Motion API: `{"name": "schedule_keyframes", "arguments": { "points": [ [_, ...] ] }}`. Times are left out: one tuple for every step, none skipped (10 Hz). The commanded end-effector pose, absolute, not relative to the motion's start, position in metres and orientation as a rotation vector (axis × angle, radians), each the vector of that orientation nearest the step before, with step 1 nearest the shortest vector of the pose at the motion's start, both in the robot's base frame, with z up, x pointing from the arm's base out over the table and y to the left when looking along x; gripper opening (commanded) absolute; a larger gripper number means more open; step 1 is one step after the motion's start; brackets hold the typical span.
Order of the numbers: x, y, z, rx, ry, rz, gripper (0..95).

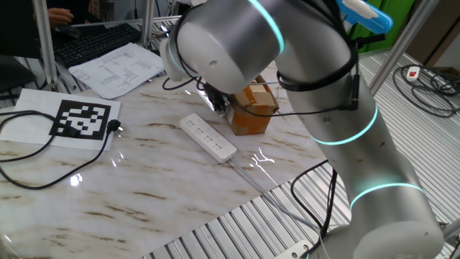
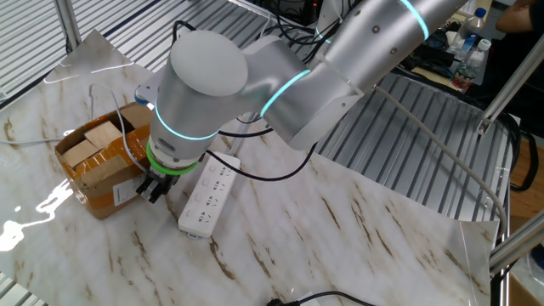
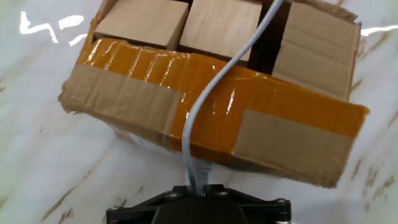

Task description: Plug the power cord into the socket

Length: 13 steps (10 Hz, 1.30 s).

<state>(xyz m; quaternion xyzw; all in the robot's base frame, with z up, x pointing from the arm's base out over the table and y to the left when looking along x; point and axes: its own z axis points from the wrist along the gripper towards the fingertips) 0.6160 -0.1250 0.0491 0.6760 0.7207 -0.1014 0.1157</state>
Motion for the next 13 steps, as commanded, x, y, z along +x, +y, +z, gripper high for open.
{"name": "schedule_keyframes", "arguments": {
  "points": [
    [0.616, -0.118, 0.055, 1.971, 2.127, -0.293, 0.0],
    [0.616, -0.113, 0.059, 1.978, 2.139, -0.288, 0.0],
    [0.615, -0.110, 0.062, 1.991, 2.153, -0.273, 0.0],
    [0.615, -0.106, 0.066, 1.993, 2.169, -0.273, 0.0],
    [0.614, -0.101, 0.070, 1.976, 2.209, -0.271, 0.0],
    [0.613, -0.095, 0.074, 1.968, 2.240, -0.270, 0.0],
    [0.612, -0.091, 0.078, 1.970, 2.256, -0.261, 0.0],
    [0.611, -0.087, 0.082, 1.967, 2.287, -0.248, 0.0],
    [0.610, -0.082, 0.085, 1.967, 2.307, -0.247, 0.0],
    [0.608, -0.075, 0.090, 1.964, 2.339, -0.230, 0.0],
    [0.606, -0.067, 0.094, 1.956, 2.383, -0.206, 0.0],
    [0.604, -0.061, 0.097, 1.958, 2.414, -0.174, 0.0],
    [0.603, -0.056, 0.099, 1.959, 2.436, -0.150, 0.0]
  ]
}}
